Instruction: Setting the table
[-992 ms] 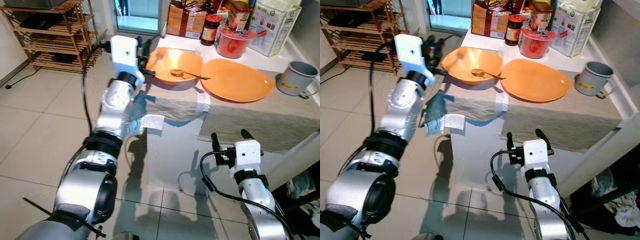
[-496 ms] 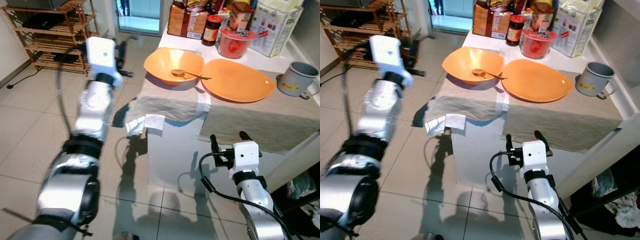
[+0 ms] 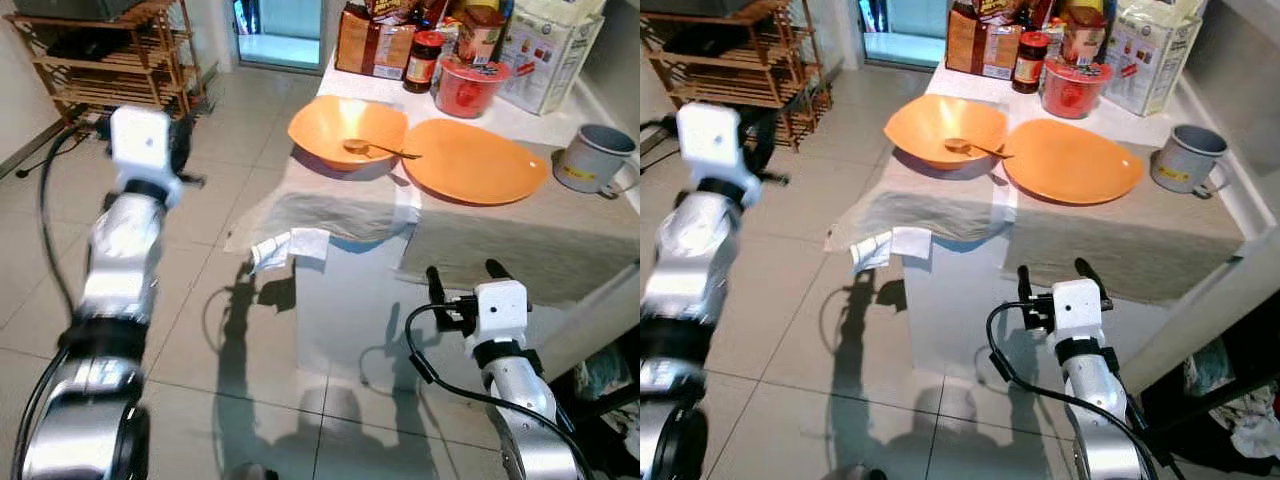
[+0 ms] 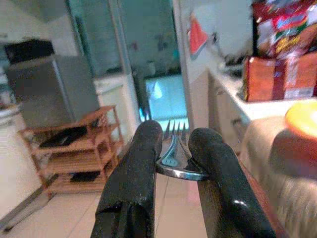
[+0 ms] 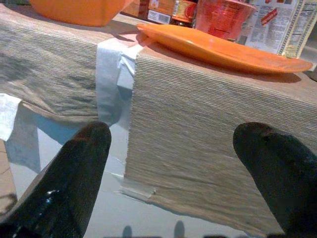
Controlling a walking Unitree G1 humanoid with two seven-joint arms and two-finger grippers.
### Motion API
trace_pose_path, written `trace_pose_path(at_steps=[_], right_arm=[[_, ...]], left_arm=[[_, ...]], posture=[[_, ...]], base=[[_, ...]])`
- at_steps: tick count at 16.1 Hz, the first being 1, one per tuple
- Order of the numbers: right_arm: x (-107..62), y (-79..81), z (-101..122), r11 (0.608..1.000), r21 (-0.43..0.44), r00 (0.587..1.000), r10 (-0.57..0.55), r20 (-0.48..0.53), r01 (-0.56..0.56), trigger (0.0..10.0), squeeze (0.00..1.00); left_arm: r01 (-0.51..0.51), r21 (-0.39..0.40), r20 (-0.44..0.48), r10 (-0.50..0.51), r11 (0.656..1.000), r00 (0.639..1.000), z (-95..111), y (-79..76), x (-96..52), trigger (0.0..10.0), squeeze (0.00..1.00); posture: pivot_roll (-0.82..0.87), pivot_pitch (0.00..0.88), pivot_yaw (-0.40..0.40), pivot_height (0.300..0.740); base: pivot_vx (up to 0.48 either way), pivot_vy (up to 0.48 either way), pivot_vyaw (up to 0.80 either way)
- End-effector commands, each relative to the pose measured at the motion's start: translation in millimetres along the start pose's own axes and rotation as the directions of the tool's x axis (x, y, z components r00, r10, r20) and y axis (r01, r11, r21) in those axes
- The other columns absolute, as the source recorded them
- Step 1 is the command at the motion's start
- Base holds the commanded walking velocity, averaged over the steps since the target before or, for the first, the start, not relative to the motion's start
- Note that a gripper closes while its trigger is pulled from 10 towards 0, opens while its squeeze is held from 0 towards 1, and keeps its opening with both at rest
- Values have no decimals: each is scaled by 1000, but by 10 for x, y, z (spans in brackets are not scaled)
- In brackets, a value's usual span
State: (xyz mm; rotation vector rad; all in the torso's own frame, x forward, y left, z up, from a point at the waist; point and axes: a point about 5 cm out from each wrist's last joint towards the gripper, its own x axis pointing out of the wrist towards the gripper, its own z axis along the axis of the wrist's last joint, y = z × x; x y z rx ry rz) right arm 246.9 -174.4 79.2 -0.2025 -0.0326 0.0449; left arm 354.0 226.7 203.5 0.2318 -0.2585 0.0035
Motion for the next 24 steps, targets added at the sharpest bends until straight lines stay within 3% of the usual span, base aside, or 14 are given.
trace_pose_path(at_steps=[1, 3, 6, 10, 15, 21, 24], right_arm=[[20, -22, 34, 1000, 2, 1000, 1, 15, -1, 10000, 0], [41, 4, 32, 1000, 8, 1000, 10, 14, -11, 10000, 0], [57, 27, 29, 1000, 15, 1000, 18, 12, -18, 10000, 0], [73, 24, 31, 1000, 18, 1000, 20, 12, -20, 10000, 0], [50, 17, 18, 1000, 15, 1000, 17, 6, -17, 10000, 0], [55, 35, 22, 1000, 12, 1000, 22, 6, -22, 10000, 0], [56, 37, 32, 1000, 10, 1000, 22, 9, -22, 10000, 0]], left_arm=[[4, -22, -6, -4, 1000, 1000, 24, 24, -54, 0, 0], [34, -99, -33, -38, 994, 999, -48, -34, -206, 0, 0], [92, -155, -40, -99, 984, 994, -99, -171, -324, 0, 0], [196, -260, -14, -206, 946, 978, -22, -511, -406, 0, 0], [199, -255, -25, -212, 946, 977, -12, -526, -370, 0, 0], [242, -237, -16, -253, 941, 967, 11, -600, -318, 0, 0], [262, -238, -3, -271, 935, 963, 36, -647, -293, 0, 0]], posture=[[50, 22, -15, 740], [60, 21, -18, 740], [62, 20, -22, 740], [53, 18, -27, 740], [43, 20, -25, 740], [43, 22, -22, 740], [39, 29, -17, 740]], base=[[0, 0, 0], [0, 0, 0], [0, 0, 0], [-74, 0, 0], [-306, 0, 0], [0, 0, 0], [0, -480, 0]])
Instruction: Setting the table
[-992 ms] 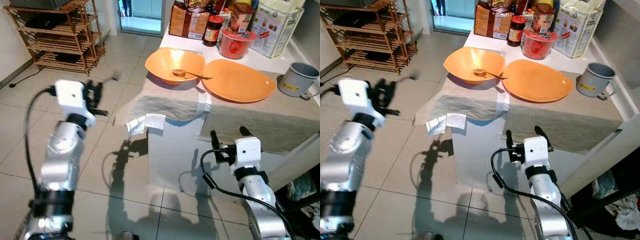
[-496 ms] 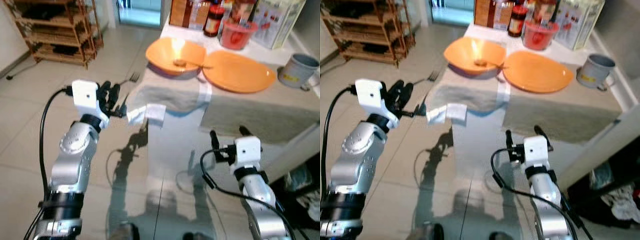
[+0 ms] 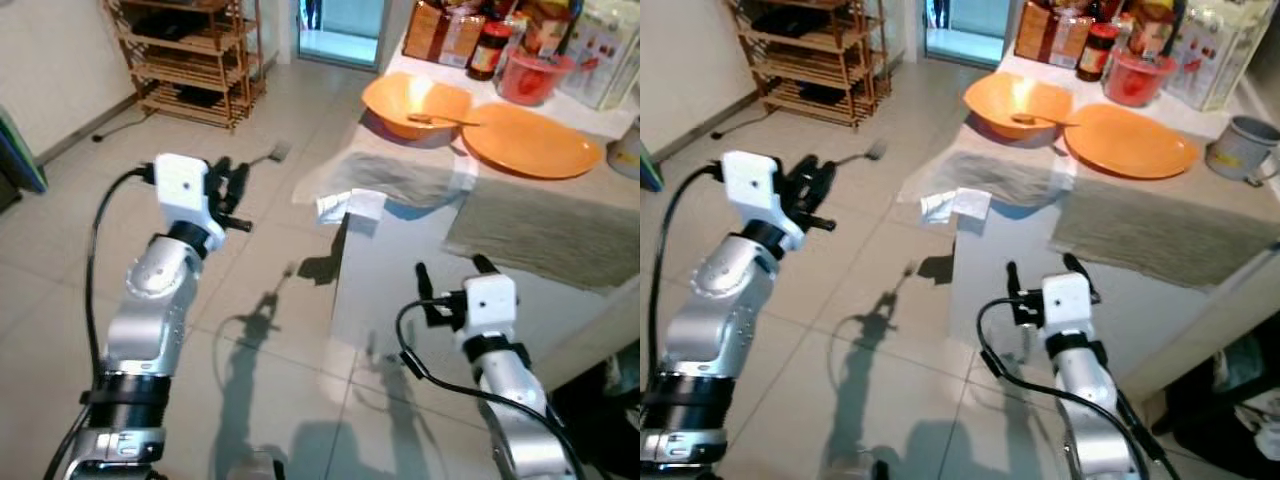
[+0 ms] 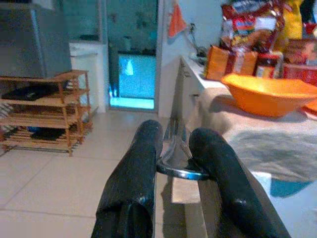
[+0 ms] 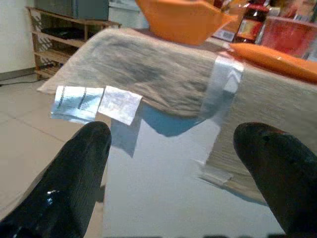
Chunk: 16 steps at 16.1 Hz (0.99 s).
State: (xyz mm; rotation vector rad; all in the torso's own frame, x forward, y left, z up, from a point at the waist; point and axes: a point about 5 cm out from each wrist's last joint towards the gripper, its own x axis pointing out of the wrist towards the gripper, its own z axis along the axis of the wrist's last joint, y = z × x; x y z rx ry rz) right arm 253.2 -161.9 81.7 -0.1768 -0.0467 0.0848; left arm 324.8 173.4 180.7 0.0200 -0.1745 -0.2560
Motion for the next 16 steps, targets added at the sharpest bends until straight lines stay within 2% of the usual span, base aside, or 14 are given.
trace_pose_path(at_steps=[1, 11, 16], right_arm=[[-17, -80, -10, 1000, -17, 1000, -18, -9, 18, 10000, 0], [-2, -77, -2, 1000, -11, 1000, -24, -6, 24, 10000, 0], [-17, -88, -22, 1000, -11, 1000, -28, -13, 28, 10000, 0]], left_arm=[[40, 7, 13, -40, 999, 999, 35, -100, 56, 0, 0], [110, 6, 25, -110, 994, 994, 41, -229, 45, 0, 0], [150, 8, 15, -150, 989, 989, 31, -279, -7, 0, 0]], posture=[[39, 29, -16, 740], [40, 35, -8, 740], [41, 28, -4, 740]], base=[[0, -480, 0], [0, -480, 0], [0, -480, 0]])
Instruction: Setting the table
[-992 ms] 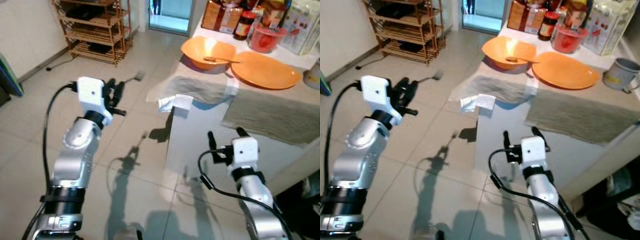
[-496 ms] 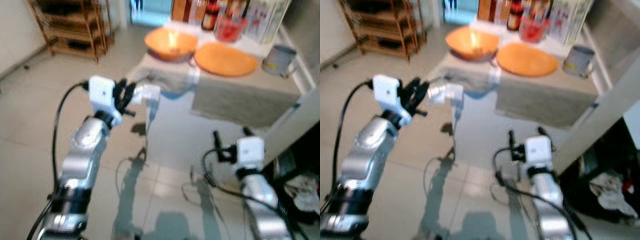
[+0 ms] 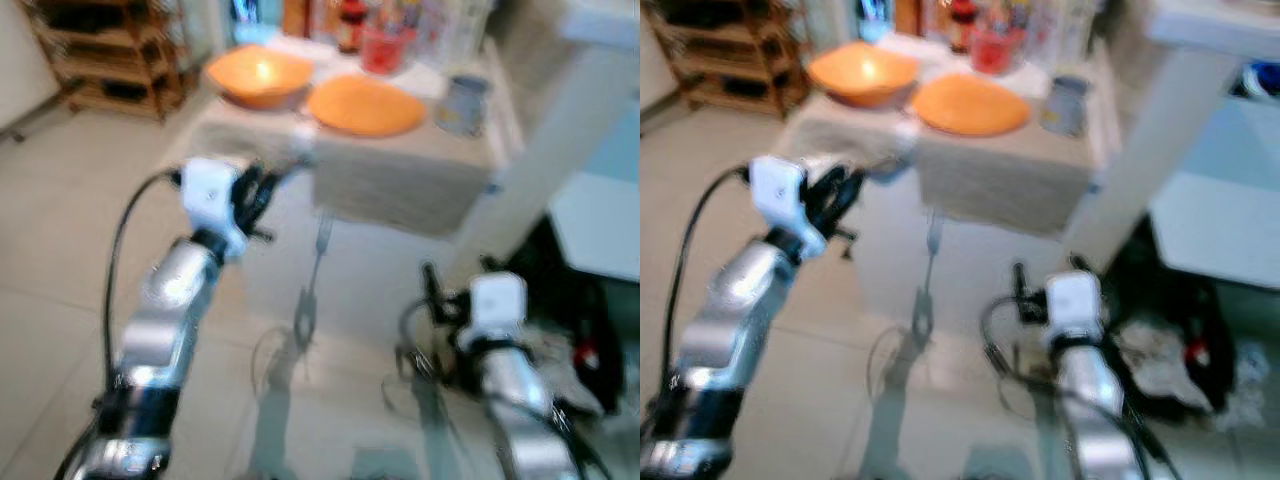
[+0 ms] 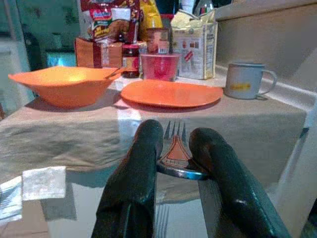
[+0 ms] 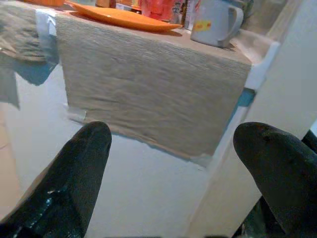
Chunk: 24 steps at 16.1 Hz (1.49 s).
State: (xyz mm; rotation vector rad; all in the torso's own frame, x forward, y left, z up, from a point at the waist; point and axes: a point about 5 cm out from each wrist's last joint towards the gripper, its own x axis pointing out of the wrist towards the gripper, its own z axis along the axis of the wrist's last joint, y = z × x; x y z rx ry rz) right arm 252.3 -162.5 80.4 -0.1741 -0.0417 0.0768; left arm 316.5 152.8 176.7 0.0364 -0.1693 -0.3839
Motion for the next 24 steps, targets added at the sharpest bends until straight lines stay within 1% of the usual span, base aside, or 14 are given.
trace_pose_path(at_steps=[1, 3, 6, 8, 10, 11, 12, 13, 14, 15, 16, 17, 19, 24], right_arm=[[-3, -86, -10, 1000, -13, 1000, -12, -9, 12, 10000, 0], [28, -142, 8, 1000, -15, 1000, -1, -6, 1, 10000, 0], [58, -213, 15, 1000, -22, 1000, -3, -5, 3, 10000, 0], [115, -348, 59, 999, -38, 1000, -9, 6, 9, 10000, 0], [154, -434, 92, 999, -52, 1000, -8, 14, 9, 10000, 0], [178, -462, 116, 999, -47, 1000, 18, 16, -17, 10000, 0], [185, -412, 157, 994, -30, 994, 106, 20, -105, 10000, 0], [188, -319, 224, 977, -6, 977, 212, 30, -212, 10000, 0], [191, -281, 257, 967, 7, 967, 254, 36, -254, 10000, 0], [228, -195, 382, 931, 2, 929, 365, 62, -366, 10000, 0], [243, -177, 423, 918, -4, 916, 396, 69, -397, 10000, 0], [273, -174, 485, 899, -26, 896, 438, 76, -438, 10000, 0], [299, -194, 566, 856, -63, 854, 516, 67, -512, 10000, 0], [224, -189, 630, 771, -127, 775, 631, 19, -624, 10000, 0]], left_arm=[[46, 17, 13, -47, 999, 999, 57, -63, 31, 0, 0], [156, 69, -22, -155, 985, 988, 64, -79, 38, 0, 0], [275, 83, -66, -270, 958, 961, 91, -63, 46, 0, 0], [419, 152, -121, -404, 895, 907, 194, -3, 100, 0, 0], [504, 195, -156, -480, 842, 863, 247, 9, 145, 0, 0], [563, 234, -178, -534, 793, 826, 283, -6, 171, 0, 0], [626, 247, -209, -590, 740, 780, 273, -38, 168, 0, 0], [691, 217, -245, -647, 690, 723, 216, -100, 136, 0, 0], [718, 196, -257, -672, 667, 694, 190, -129, 122, 0, 0], [779, 159, -281, -729, 606, 624, 109, -235, 105, 0, 0], [795, 151, -287, -743, 588, 604, 84, -267, 106, 0, 0], [826, 140, -295, -774, 545, 561, 71, -322, 110, 0, 0], [864, 161, -317, -804, 477, 503, 110, -350, 155, 0, 0], [877, 204, -379, -791, 435, 480, 162, -255, 278, 0, 0]], posture=[[44, 22, -2, 740], [47, 14, 1, 740], [47, 3, 4, 740], [47, 3, 6, 740], [46, 6, 7, 740], [46, 8, 8, 740], [44, 11, 9, 740], [42, 14, 11, 740], [41, 14, 11, 740], [38, 17, 7, 740], [38, 17, 6, 740], [37, 17, 1, 740], [37, 17, -5, 740], [33, 26, -2, 740]], base=[[0, -480, 0], [0, -429, 0], [0, 0, 0], [0, 0, 0], [0, 0, 0], [0, 0, 0], [0, 0, 0], [0, 0, 0], [0, 0, 0], [0, 0, 0], [0, 0, 0], [0, 0, 0], [0, 0, 0], [0, 0, 0]])
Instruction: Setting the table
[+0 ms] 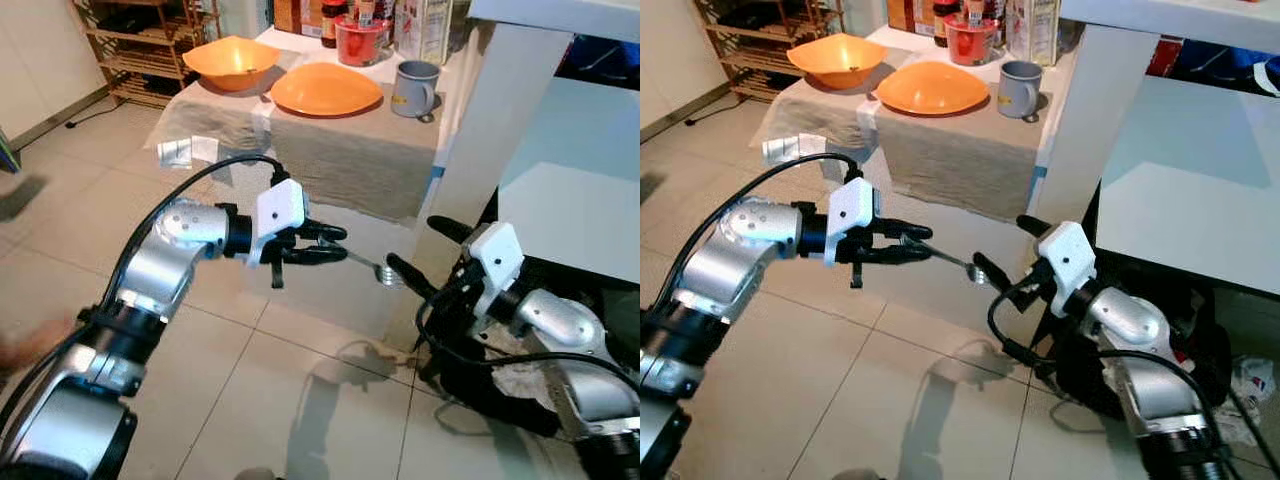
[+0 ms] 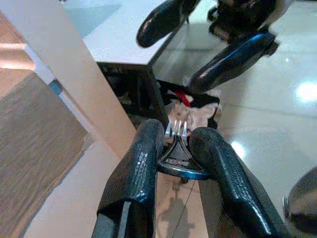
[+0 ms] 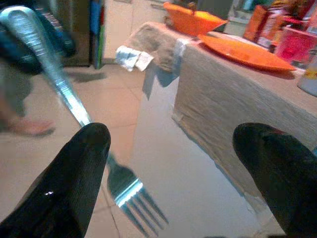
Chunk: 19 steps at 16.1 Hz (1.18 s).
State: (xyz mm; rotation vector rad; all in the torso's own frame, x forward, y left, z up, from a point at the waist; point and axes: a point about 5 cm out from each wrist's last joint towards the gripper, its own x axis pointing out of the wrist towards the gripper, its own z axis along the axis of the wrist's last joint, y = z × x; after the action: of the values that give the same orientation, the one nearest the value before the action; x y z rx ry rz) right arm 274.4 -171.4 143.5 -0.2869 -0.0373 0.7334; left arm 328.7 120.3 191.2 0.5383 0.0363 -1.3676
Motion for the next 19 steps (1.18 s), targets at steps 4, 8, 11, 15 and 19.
trace_pose_path(at_steps=[4, 8, 11, 15, 19], right_arm=[[-10, 120, 72, 990, -42, 991, 135, -8, -135, 10000, 0], [86, 225, 102, 971, -54, 973, 232, -10, -233, 10000, 0], [134, 255, 119, 963, -62, 965, 263, -8, -263, 10000, 0], [203, 266, 115, 963, -65, 965, 262, -4, -261, 10000, 0], [264, 225, 94, 974, -75, 976, 216, -1, -215, 10000, 0]], left_arm=[[27, 62, -63, -23, 998, 998, -4, 105, -13, 0, 0], [90, 128, -67, -82, 988, 994, 76, 129, 75, 0, 0], [143, 170, -69, -133, 975, 989, 132, 108, 147, 0, 0], [190, 232, -35, -187, 954, 982, 313, 98, 206, 0, 0], [181, 281, 1, -189, 942, 982, 486, 127, 195, 0, 0]], posture=[[31, 28, -1, 740], [27, 22, -6, 740], [31, 16, -4, 740], [38, 5, -2, 740], [43, 1, -4, 740]], base=[[0, 0, 0], [0, 0, 0], [0, 0, 0], [0, 0, 0], [0, 0, 0]])
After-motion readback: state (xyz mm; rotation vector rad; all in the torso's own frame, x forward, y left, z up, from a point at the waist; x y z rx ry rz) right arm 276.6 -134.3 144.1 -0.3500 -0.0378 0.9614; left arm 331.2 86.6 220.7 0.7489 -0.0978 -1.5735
